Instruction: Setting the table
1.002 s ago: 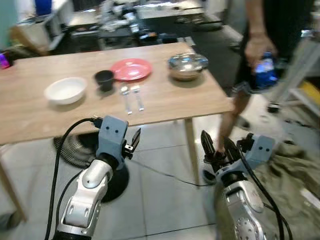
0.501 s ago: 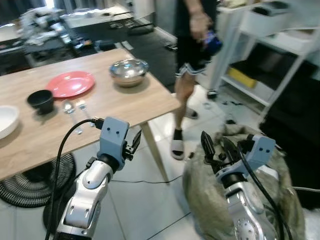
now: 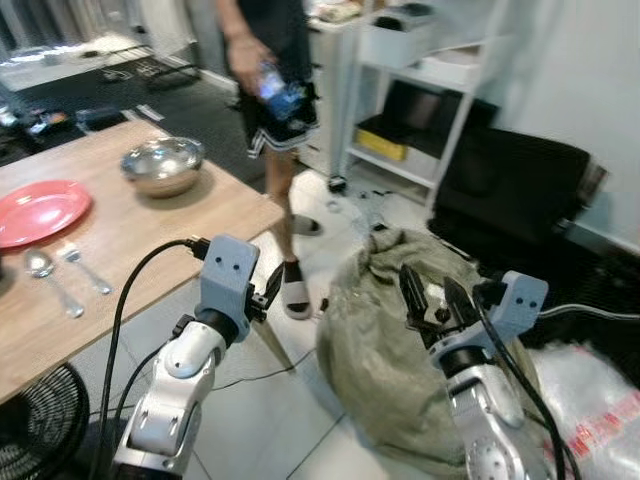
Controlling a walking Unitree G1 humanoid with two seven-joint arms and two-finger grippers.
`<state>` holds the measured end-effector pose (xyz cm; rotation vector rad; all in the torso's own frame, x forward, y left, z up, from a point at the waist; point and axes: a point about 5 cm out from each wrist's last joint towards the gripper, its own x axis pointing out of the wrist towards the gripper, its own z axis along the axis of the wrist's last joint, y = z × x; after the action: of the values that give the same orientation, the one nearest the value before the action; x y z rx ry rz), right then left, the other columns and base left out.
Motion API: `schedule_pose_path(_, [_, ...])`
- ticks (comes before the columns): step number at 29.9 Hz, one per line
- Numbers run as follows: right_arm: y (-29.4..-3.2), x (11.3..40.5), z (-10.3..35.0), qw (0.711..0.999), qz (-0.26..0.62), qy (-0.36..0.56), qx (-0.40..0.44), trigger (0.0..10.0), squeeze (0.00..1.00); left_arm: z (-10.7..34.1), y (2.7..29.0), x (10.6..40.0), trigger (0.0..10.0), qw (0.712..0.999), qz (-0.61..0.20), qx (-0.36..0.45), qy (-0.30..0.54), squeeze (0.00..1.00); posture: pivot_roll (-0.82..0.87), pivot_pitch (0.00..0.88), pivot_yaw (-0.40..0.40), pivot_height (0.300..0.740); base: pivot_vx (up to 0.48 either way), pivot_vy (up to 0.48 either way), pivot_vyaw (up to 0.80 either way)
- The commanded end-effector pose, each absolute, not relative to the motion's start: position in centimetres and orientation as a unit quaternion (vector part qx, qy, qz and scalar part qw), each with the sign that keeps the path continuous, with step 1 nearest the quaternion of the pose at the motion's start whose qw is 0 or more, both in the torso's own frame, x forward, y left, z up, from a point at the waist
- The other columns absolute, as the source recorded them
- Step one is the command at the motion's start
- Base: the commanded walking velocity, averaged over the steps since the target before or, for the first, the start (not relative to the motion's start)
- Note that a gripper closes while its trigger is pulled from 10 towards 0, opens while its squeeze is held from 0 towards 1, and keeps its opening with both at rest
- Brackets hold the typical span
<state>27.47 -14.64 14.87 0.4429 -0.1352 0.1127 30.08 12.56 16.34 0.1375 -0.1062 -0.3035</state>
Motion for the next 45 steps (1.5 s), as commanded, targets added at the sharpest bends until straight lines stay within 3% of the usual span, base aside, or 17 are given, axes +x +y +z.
schedule_pose_path(1, [-14.62,27.42,14.56,0.972,0.056,-0.061,0.22,10.0,0.0,15.91,12.51,29.99,10.0,0.984,-0.155,0.069,-0.045,0.0,-0.1,0.0,0.134,0.74,0.0,0.0,-0.78])
schedule_pose_path(45, [-15.11,26.97,14.5,0.974,0.051,-0.055,0.212,10.0,0.0,15.57,11.75,29.88,10.0,0.984,-0.163,0.057,-0.041,0.0,-0.12,0.0,0.126,0.74,0.0,0.0,-0.78])
